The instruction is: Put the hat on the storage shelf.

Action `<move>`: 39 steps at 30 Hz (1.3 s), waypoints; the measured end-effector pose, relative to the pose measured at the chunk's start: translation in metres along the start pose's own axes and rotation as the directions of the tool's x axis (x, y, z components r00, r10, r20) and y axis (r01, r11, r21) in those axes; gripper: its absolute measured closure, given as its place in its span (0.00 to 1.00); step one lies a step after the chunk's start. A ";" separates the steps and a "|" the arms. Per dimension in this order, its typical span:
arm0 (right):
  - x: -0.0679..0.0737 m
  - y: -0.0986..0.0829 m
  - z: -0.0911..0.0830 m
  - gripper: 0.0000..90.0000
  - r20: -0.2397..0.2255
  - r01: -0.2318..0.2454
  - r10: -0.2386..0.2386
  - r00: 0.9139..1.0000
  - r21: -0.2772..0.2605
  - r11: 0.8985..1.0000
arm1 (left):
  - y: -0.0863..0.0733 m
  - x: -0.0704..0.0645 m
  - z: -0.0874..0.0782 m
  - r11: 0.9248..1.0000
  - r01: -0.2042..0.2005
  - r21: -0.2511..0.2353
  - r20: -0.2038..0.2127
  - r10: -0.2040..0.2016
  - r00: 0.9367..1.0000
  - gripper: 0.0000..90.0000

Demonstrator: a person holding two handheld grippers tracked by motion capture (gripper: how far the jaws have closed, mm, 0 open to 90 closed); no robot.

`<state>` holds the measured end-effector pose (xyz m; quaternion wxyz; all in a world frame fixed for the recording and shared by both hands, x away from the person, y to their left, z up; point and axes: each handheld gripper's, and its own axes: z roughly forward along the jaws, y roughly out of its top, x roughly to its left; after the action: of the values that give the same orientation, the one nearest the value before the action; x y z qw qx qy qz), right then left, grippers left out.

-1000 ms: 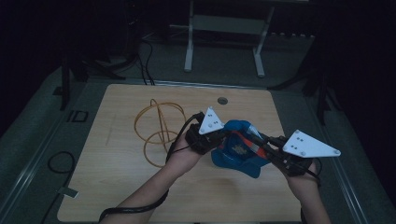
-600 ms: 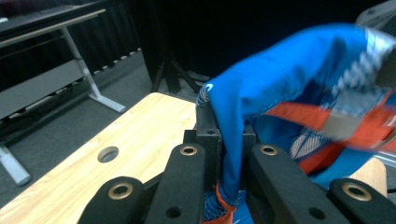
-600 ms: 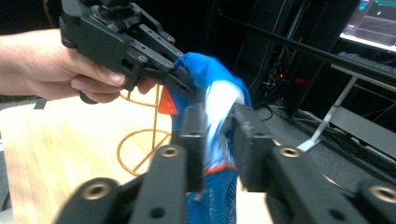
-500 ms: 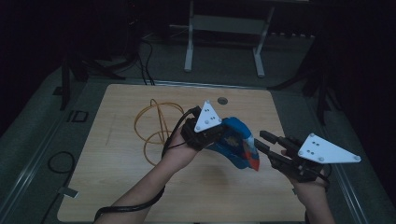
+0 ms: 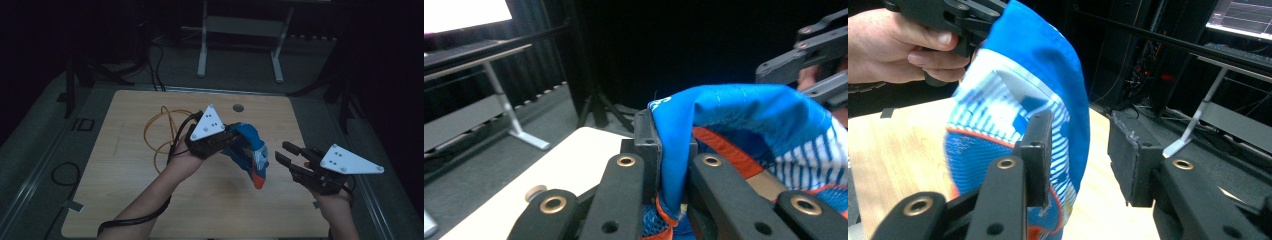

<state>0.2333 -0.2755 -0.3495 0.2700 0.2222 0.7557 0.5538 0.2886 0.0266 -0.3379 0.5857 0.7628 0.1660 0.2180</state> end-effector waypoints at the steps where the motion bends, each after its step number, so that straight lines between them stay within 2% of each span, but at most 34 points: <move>1: 0.000 -0.001 0.000 0.69 -0.004 -0.001 0.001 1.000 0.001 1.000 | 0.000 0.000 -0.001 1.000 0.003 -0.009 0.013 -0.003 1.000 0.97; 2: 0.000 -0.001 0.001 0.69 -0.004 0.002 -0.002 1.000 0.002 1.000 | 0.000 0.000 -0.001 1.000 -0.001 -0.019 0.024 0.001 1.000 0.97; 5: 0.002 -0.004 0.001 0.67 -0.022 0.001 -0.001 1.000 0.003 1.000 | -0.002 0.001 -0.004 0.997 -0.004 -0.072 0.097 0.011 0.995 0.97; 6: 0.002 -0.004 0.002 0.66 -0.023 0.005 -0.005 1.000 0.004 1.000 | -0.002 0.002 -0.006 0.995 -0.007 -0.099 0.131 0.020 0.991 0.97; 8: 0.004 -0.005 0.001 0.64 -0.046 0.011 -0.011 0.999 0.002 1.000 | -0.001 0.003 -0.008 0.992 -0.015 -0.121 0.164 0.035 0.986 0.97; 9: 0.005 -0.006 0.001 0.62 -0.052 0.010 -0.010 0.999 0.001 1.000 | -0.001 0.004 -0.009 0.990 -0.011 -0.137 0.192 0.038 0.981 0.97; 10: 0.005 -0.006 0.001 0.62 -0.052 0.010 -0.010 0.999 0.001 1.000 | -0.001 0.004 -0.009 0.990 -0.011 -0.137 0.192 0.038 0.981 0.97; 11: 0.011 -0.006 0.003 0.61 -0.079 0.026 -0.025 0.997 0.001 1.000 | 0.000 0.005 -0.011 0.988 -0.009 -0.156 0.211 0.042 0.976 0.97; 12: 0.011 -0.006 0.003 0.59 -0.079 0.026 -0.025 0.997 0.001 1.000 | 0.000 0.006 -0.012 0.985 -0.004 -0.171 0.233 0.045 0.971 0.97; 13: 0.013 -0.006 0.003 0.59 -0.084 0.027 -0.027 0.996 0.001 1.000 | 0.000 0.006 -0.013 0.984 0.000 -0.177 0.236 0.042 0.971 0.97; 14: 0.014 -0.005 0.004 0.58 -0.084 0.030 -0.030 0.996 -0.003 1.000 | 0.000 0.007 -0.014 0.984 0.001 -0.180 0.260 0.047 0.965 0.97; 16: 0.014 -0.003 0.005 0.58 -0.090 0.025 -0.026 0.996 -0.015 1.000 | 0.000 0.007 -0.014 0.982 0.008 -0.191 0.280 0.047 0.959 0.97; 17: 0.014 -0.002 0.005 0.58 -0.092 0.020 -0.022 0.995 -0.022 1.000 | 0.000 0.006 -0.014 0.980 0.000 -0.197 0.297 0.059 0.953 0.97; 18: 0.014 -0.001 0.006 0.59 -0.088 0.024 -0.027 0.996 -0.030 0.999 | 0.000 0.005 -0.014 0.980 -0.002 -0.198 0.302 0.063 0.951 0.97; 20: 0.014 0.002 0.008 0.59 -0.096 0.025 -0.029 0.995 -0.039 0.999 | 0.000 0.002 -0.013 0.980 -0.011 -0.197 0.334 0.078 0.939 0.97; 22: 0.016 0.005 0.012 0.60 -0.113 0.033 -0.037 0.993 -0.037 0.999 | 0.001 -0.001 -0.011 0.982 -0.020 -0.189 0.345 0.085 0.935 0.97; 23: 0.018 0.005 0.015 0.60 -0.119 0.039 -0.042 0.992 -0.031 0.999 | 0.001 -0.002 -0.010 0.981 -0.026 -0.191 0.341 0.091 0.936 0.97; 25: 0.021 0.005 0.019 0.66 -0.151 0.052 -0.055 0.987 -0.025 0.998 | 0.002 -0.002 -0.009 0.982 -0.027 -0.187 0.346 0.092 0.934 0.97; 26: 0.022 0.004 0.021 0.67 -0.156 0.058 -0.061 0.986 -0.022 0.998 | 0.002 -0.002 -0.010 0.982 -0.027 -0.187 0.347 0.092 0.933 0.97; 27: 0.023 0.003 0.022 0.70 -0.160 0.061 -0.063 0.985 -0.018 0.998 | 0.002 -0.002 -0.010 0.982 -0.021 -0.188 0.355 0.088 0.931 0.97; 29: 0.024 0.001 0.024 0.75 -0.166 0.060 -0.061 0.984 -0.014 0.998 | 0.001 -0.001 -0.011 0.983 -0.025 -0.184 0.354 0.090 0.931 0.97; 33: 0.025 0.002 0.022 0.97 -0.158 0.062 -0.065 0.985 -0.024 0.998 | 0.000 0.000 -0.013 0.981 -0.014 -0.193 0.351 0.083 0.933 0.97; 37: 0.028 0.005 0.021 1.00 -0.136 0.085 -0.087 0.987 -0.017 0.996 | -0.001 0.002 -0.014 0.983 -0.007 -0.185 0.352 0.074 0.933 0.97; 39: 0.029 0.006 0.020 1.00 -0.138 0.085 -0.087 0.987 -0.019 0.996 | -0.002 0.002 -0.015 0.984 0.000 -0.180 0.348 0.063 0.935 0.97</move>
<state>0.2248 -0.2415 -0.3533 0.2417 0.1486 0.7779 0.5607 0.2827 0.0403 -0.3366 0.6678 0.7370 0.0260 0.1009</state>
